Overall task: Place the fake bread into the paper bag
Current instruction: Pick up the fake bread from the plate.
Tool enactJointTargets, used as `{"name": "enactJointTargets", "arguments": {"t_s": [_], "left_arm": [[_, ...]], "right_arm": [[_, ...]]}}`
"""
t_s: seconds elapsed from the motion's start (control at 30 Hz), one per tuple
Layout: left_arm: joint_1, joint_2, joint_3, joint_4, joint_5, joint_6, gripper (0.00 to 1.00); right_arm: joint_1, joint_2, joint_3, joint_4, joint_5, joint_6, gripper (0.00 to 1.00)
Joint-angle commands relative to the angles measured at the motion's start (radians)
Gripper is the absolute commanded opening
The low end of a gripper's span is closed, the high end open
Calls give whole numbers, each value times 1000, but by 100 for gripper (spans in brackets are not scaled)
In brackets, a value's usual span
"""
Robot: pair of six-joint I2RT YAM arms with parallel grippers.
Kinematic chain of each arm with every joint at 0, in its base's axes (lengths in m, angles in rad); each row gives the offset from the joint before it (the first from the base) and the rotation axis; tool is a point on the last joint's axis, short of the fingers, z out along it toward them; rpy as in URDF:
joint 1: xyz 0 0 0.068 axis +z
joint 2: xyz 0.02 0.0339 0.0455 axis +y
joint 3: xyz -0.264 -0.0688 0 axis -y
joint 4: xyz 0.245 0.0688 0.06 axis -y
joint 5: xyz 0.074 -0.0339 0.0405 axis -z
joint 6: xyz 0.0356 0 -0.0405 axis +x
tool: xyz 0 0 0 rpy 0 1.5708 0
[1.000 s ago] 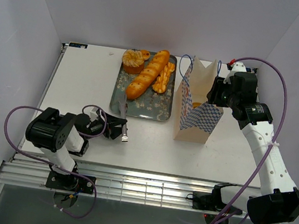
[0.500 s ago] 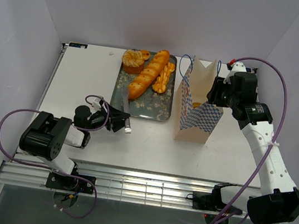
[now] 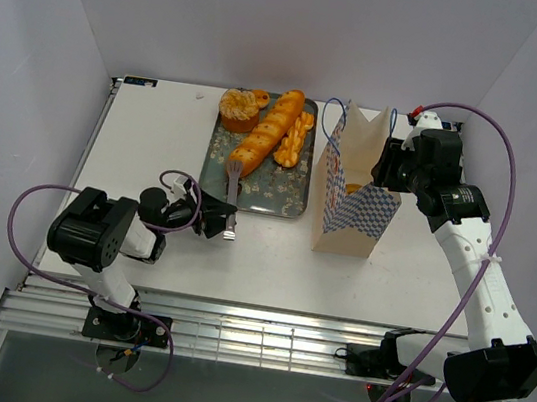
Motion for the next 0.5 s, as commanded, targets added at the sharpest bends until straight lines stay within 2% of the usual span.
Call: {"name": "enactJointTargets", "arguments": {"t_s": [0.0,0.47], "left_arm": [[-7,-1,16,55,4,-6,61],[-6,114,86,124,0,-27,61]], "right_arm": [[5,-5,22,12,3,1,50],[5,7,30,7,13,-11,50]]}}
